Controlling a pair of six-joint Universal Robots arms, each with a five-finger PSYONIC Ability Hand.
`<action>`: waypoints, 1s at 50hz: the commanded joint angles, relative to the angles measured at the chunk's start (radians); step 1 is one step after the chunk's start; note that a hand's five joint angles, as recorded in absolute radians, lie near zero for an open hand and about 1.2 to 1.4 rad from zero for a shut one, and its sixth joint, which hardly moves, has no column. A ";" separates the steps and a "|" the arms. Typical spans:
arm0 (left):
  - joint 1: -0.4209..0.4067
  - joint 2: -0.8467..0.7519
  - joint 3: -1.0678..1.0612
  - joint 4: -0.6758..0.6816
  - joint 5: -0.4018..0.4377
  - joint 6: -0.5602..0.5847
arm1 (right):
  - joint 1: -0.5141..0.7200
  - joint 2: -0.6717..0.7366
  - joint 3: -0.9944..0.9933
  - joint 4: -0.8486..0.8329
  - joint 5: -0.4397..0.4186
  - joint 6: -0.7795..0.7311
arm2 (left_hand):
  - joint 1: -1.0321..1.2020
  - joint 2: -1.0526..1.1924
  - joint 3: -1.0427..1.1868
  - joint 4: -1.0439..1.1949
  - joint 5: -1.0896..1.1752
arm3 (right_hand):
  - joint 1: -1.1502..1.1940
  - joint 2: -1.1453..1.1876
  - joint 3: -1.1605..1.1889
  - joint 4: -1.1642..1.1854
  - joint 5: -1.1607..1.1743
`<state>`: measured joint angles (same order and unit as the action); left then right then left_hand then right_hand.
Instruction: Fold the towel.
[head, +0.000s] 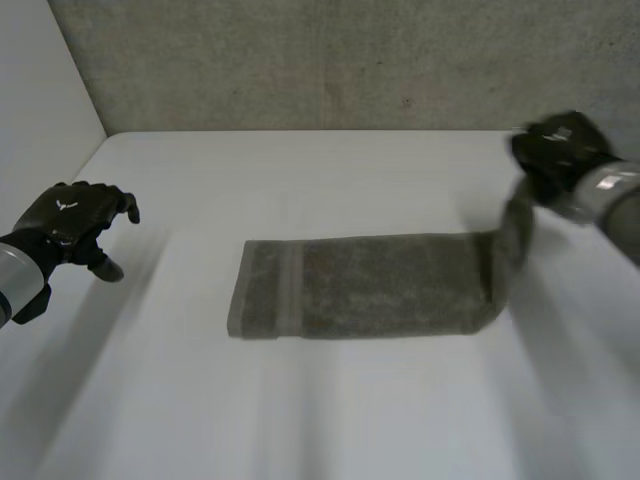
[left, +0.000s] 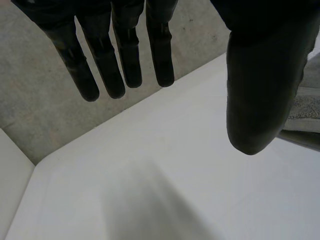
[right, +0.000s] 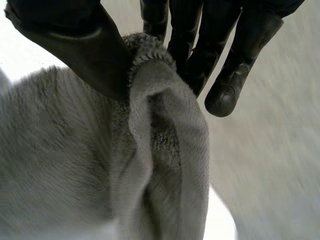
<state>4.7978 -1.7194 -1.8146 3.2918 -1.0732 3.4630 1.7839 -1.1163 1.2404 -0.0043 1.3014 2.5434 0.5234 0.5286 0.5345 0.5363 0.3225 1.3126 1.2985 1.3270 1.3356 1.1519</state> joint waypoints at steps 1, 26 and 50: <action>-0.001 0.017 -0.003 -0.001 -0.001 -0.002 | 0.407 0.172 -0.191 -0.006 0.093 0.023 | -0.034 -0.039 -0.045 -0.047 -0.008 | 0.084 0.098 0.069 0.061 0.070; 0.002 0.037 -0.015 0.008 -0.001 -0.002 | 0.586 0.227 -0.168 -0.037 0.199 0.023 | -0.054 -0.060 -0.066 -0.067 -0.028 | -1.138 -1.124 -1.152 -1.161 -1.152; -0.386 0.020 0.041 0.000 -0.004 -0.126 | 0.253 -0.013 0.468 -0.241 0.082 0.193 | -0.113 -0.118 -0.124 -0.126 -0.087 | -1.138 -1.124 -1.152 -1.161 -1.152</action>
<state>4.6300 -1.6738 -1.8192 3.2924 -1.0749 3.4361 2.0519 -1.1340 1.6452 -0.1931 1.4143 2.7383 0.4712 0.4776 0.4769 0.4768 0.2684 0.2269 0.2310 0.2367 0.2538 0.0589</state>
